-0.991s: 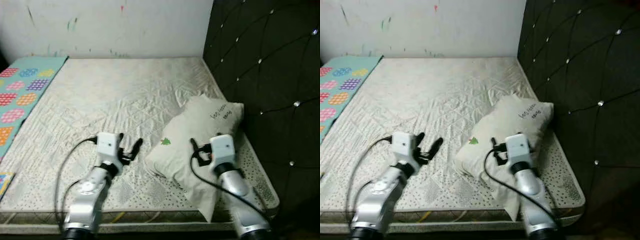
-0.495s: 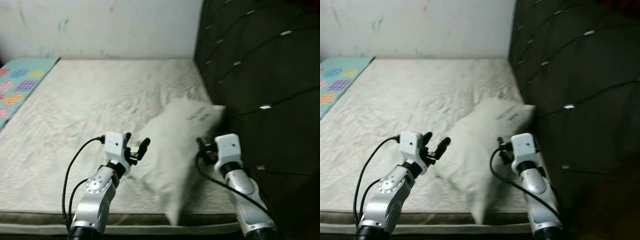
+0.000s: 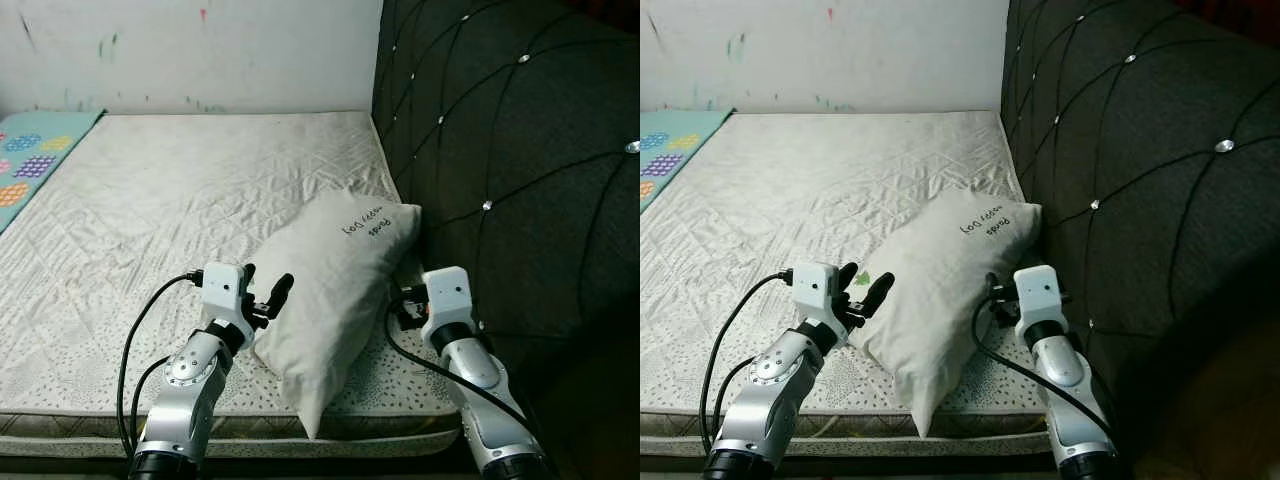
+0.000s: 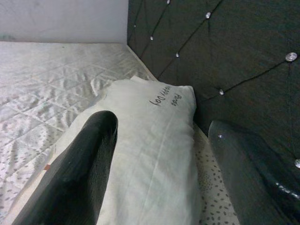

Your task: Clean up the room

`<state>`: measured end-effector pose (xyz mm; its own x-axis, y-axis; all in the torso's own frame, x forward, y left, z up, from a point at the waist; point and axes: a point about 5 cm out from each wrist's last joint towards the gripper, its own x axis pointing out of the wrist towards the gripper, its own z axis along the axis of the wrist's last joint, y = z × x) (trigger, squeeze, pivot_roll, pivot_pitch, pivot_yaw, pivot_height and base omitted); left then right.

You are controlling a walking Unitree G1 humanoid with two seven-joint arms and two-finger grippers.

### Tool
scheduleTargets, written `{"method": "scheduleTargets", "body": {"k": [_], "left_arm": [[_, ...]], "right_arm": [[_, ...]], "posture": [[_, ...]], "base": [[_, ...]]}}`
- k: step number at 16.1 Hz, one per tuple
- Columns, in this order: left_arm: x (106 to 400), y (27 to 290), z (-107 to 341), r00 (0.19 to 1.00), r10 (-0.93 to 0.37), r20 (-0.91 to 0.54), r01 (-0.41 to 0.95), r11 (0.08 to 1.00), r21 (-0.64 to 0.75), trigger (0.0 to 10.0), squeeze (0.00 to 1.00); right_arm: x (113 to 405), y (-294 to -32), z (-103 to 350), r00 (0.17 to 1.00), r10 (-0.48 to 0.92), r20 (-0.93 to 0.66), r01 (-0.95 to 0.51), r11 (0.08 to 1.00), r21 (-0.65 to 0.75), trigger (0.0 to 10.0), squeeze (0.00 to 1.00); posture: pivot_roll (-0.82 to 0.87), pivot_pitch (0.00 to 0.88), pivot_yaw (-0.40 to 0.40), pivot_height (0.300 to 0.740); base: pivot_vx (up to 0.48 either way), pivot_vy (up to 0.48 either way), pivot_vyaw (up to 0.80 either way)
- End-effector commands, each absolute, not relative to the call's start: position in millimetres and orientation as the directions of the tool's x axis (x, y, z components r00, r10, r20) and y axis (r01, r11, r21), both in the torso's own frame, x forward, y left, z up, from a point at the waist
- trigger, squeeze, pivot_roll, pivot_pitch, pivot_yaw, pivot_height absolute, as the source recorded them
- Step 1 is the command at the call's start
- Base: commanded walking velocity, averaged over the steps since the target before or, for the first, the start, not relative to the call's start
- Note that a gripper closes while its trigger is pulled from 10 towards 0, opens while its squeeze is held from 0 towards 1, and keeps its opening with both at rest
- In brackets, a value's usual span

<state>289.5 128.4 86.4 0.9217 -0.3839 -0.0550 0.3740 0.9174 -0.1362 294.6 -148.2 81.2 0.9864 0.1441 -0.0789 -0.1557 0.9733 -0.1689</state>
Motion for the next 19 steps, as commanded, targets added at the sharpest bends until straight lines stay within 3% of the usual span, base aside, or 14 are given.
{"method": "scheduleTargets", "body": {"k": [1,11,19], "left_arm": [[290.7,132.0,89.5,0.924,-0.379,-0.043,0.371,0.92,-0.13,10.0,0.0],[291.8,132.2,90.2,0.923,-0.383,-0.04,0.375,0.918,-0.13,10.0,0.0],[291.8,131.9,89.4,0.925,-0.378,-0.049,0.369,0.921,-0.127,10.0,0.0]], "right_arm": [[296.9,-145.5,85.0,0.987,0.147,-0.063,-0.156,0.973,-0.169,10.0,0.0],[297.9,-145.3,85.7,0.988,0.143,-0.061,-0.152,0.974,-0.168,10.0,0.0],[298.1,-145.3,86.0,0.987,0.149,-0.064,-0.158,0.973,-0.167,10.0,0.0]], "posture": [[-0.17,0.0,0.025,0.74],[-0.17,0.0,0.028,0.74],[-0.17,0.0,0.027,0.74]], "base": [[0.0,0.0,0.0],[0.0,0.275,0.0],[0.0,0.0,0.0]]}}
